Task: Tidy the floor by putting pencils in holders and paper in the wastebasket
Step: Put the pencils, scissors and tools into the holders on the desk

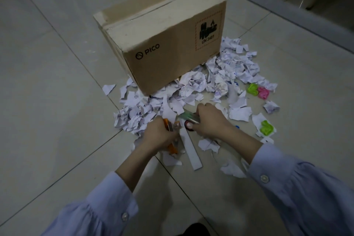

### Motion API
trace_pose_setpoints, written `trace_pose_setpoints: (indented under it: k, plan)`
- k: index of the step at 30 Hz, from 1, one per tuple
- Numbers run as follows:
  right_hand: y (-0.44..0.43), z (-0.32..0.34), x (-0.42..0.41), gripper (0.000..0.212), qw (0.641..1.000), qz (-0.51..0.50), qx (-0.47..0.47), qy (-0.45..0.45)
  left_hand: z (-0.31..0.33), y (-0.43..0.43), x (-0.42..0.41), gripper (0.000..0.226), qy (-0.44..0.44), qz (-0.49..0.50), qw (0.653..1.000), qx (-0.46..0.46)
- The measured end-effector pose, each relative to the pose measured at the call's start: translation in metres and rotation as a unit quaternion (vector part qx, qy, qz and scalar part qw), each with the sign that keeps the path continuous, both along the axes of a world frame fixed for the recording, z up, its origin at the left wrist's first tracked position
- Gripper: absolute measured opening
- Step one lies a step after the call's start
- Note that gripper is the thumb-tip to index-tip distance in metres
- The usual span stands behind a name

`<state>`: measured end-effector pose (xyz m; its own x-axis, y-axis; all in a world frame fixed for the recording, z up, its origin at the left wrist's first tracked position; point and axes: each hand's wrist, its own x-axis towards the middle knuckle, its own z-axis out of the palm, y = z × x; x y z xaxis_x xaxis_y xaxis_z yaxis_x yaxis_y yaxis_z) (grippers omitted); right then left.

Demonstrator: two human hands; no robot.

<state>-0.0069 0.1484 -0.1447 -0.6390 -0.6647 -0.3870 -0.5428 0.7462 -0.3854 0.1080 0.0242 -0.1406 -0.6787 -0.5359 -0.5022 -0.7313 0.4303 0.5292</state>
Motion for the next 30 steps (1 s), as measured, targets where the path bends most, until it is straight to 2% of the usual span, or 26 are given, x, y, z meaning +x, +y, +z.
trace_pose_setpoints:
  k: [2, 5, 9, 12, 15, 18, 20, 23, 27, 30]
  plan:
    - [0.003, 0.004, -0.002, 0.041, 1.000, 0.000, 0.001, -0.001, 0.004, -0.002, 0.001, 0.038, 0.011, 0.020, 0.998, 0.055]
    - [0.010, 0.007, -0.007, 0.041, 0.999, -0.027, -0.012, -0.026, 0.008, -0.003, 0.003, 0.020, 0.041, 0.022, 0.992, 0.120]
    - [0.019, 0.008, -0.011, 0.038, 0.991, -0.090, -0.028, -0.093, 0.012, 0.006, 0.006, 0.028, 0.068, 0.041, 0.980, 0.182]
    - [0.023, 0.004, -0.010, 0.029, 0.993, -0.082, -0.009, -0.079, 0.012, 0.011, 0.008, 0.045, 0.080, 0.113, 0.952, 0.272]
    - [0.025, 0.000, -0.009, 0.036, 0.996, -0.072, -0.010, -0.051, 0.010, 0.011, 0.007, 0.033, 0.086, 0.201, 0.916, 0.337]
    - [0.023, -0.002, -0.007, 0.042, 0.998, -0.061, 0.003, -0.029, 0.009, 0.005, 0.005, 0.024, 0.096, 0.292, 0.863, 0.401]
    - [0.020, -0.004, -0.004, 0.048, 0.999, -0.047, 0.020, -0.010, 0.009, -0.001, 0.004, 0.021, 0.091, 0.338, 0.813, 0.464]
    - [0.014, -0.007, -0.001, 0.041, 0.998, -0.032, 0.058, 0.024, 0.009, -0.009, 0.003, 0.022, 0.098, 0.393, 0.737, 0.541]
    - [0.013, -0.009, -0.005, 0.045, 0.999, -0.028, 0.044, 0.012, 0.016, -0.010, 0.002, 0.009, 0.132, 0.424, 0.653, 0.614]
    - [0.015, -0.010, -0.009, 0.046, 0.998, -0.045, 0.037, -0.007, 0.019, -0.010, 0.003, 0.017, 0.159, 0.425, 0.603, 0.656]
